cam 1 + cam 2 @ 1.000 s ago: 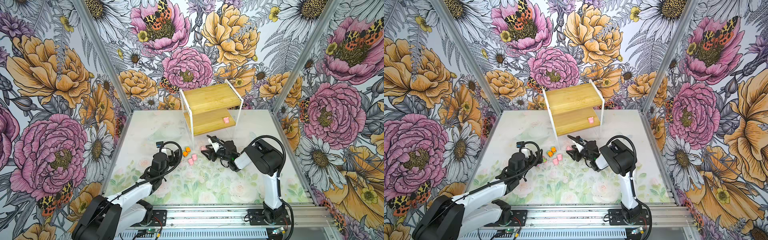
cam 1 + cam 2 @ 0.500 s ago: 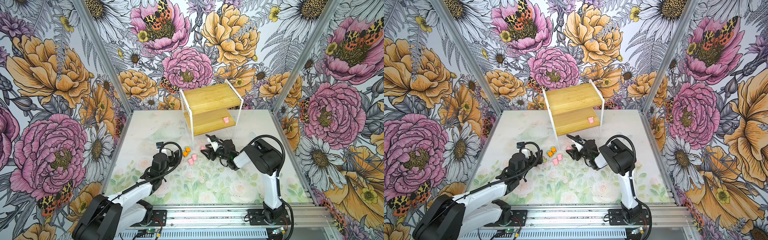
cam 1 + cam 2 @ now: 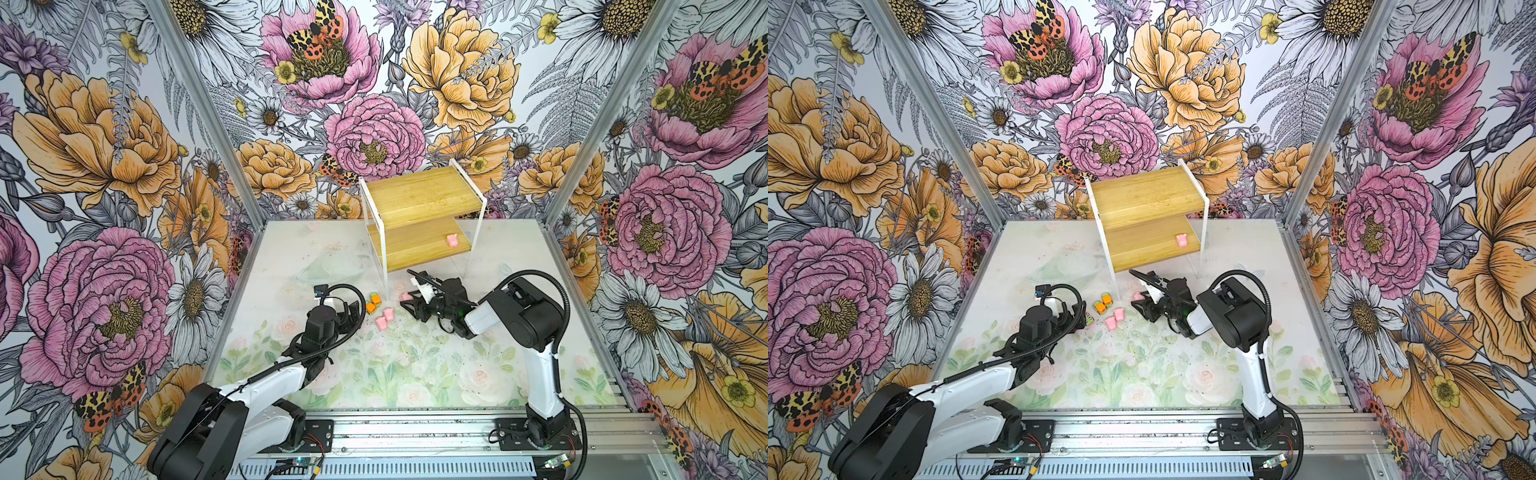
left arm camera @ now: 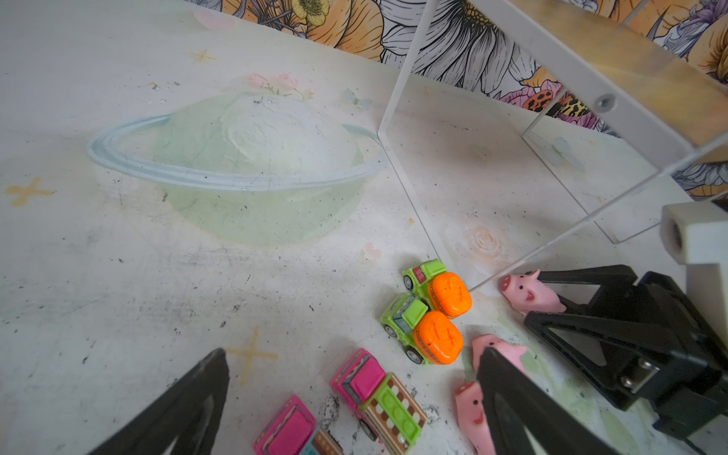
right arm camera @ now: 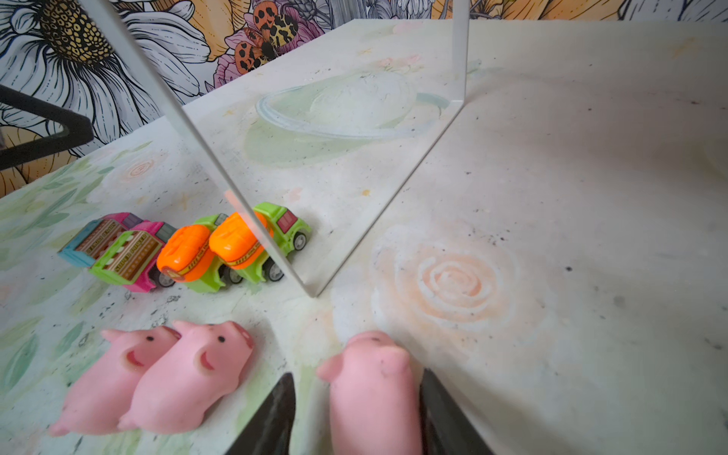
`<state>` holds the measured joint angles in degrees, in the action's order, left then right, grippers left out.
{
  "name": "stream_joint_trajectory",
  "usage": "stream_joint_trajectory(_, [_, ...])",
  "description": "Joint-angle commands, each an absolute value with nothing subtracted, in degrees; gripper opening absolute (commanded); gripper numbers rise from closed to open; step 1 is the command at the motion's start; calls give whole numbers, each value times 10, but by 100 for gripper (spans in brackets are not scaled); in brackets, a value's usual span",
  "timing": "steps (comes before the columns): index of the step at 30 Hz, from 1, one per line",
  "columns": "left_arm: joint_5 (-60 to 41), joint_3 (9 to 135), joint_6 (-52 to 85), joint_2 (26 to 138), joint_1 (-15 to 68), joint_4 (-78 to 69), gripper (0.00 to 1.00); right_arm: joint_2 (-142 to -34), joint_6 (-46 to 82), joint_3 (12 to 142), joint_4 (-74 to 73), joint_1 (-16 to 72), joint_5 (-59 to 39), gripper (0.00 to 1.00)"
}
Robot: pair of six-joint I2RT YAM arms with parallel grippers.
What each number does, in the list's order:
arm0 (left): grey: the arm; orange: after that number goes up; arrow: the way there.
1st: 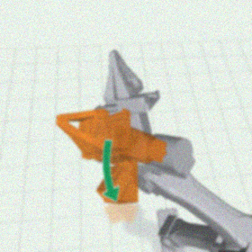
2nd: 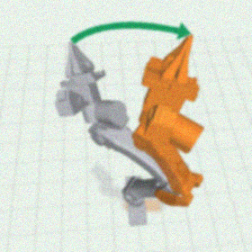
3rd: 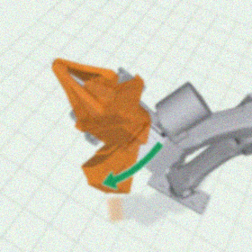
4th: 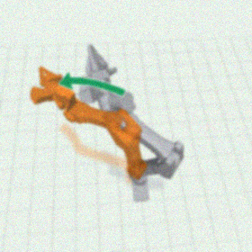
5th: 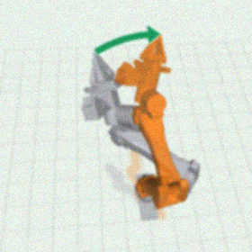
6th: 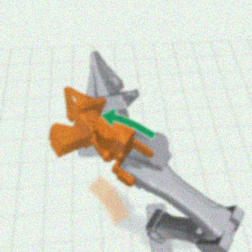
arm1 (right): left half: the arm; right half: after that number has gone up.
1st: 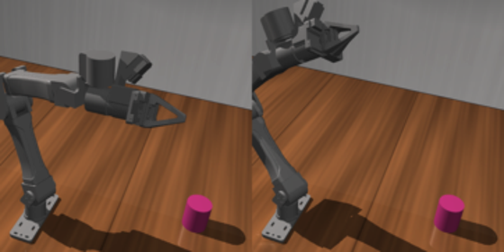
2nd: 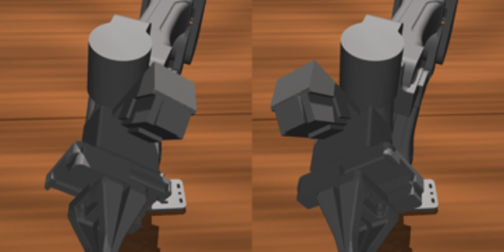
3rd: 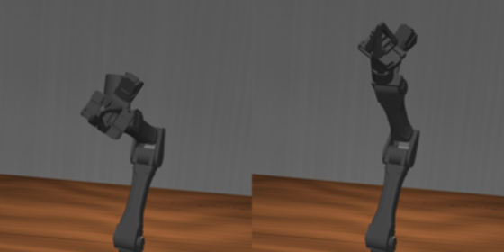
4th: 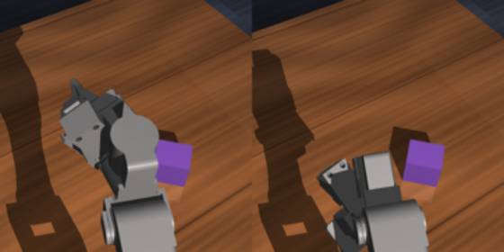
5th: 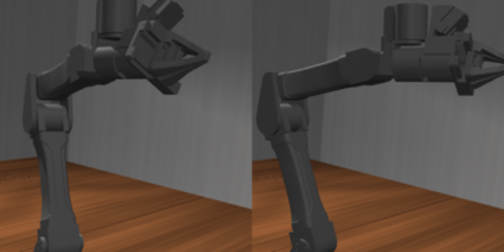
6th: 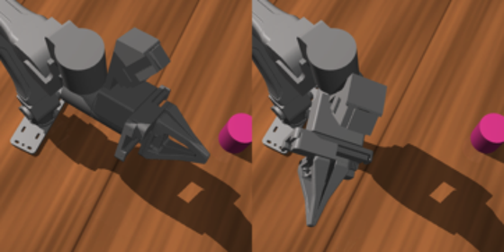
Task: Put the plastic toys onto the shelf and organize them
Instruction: 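Lower the right gripper onto another pink pig and grasp it, then carry the pink pig onto the lower shelf beside the first pig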
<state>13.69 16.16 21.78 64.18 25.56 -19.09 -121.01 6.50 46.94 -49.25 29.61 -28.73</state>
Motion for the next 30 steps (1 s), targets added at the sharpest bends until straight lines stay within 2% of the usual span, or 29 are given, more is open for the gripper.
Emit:
stream_joint_trajectory(1, [132, 167, 225, 635, 261, -202, 99, -1222, 60, 471, -485, 302, -290, 48])
stream_joint_trajectory(15, [133, 173, 228, 638, 265, -197, 99, -1197, 63, 452, -493, 303, -286, 28])
stream_joint_trajectory(23, [136, 174, 231, 644, 267, -203, 99, -1134, 92, 415, -523, 300, -276, 26])
stream_joint_trajectory(30, [129, 183, 229, 656, 270, -203, 99, -1019, 150, 371, -565, 277, -236, 27])
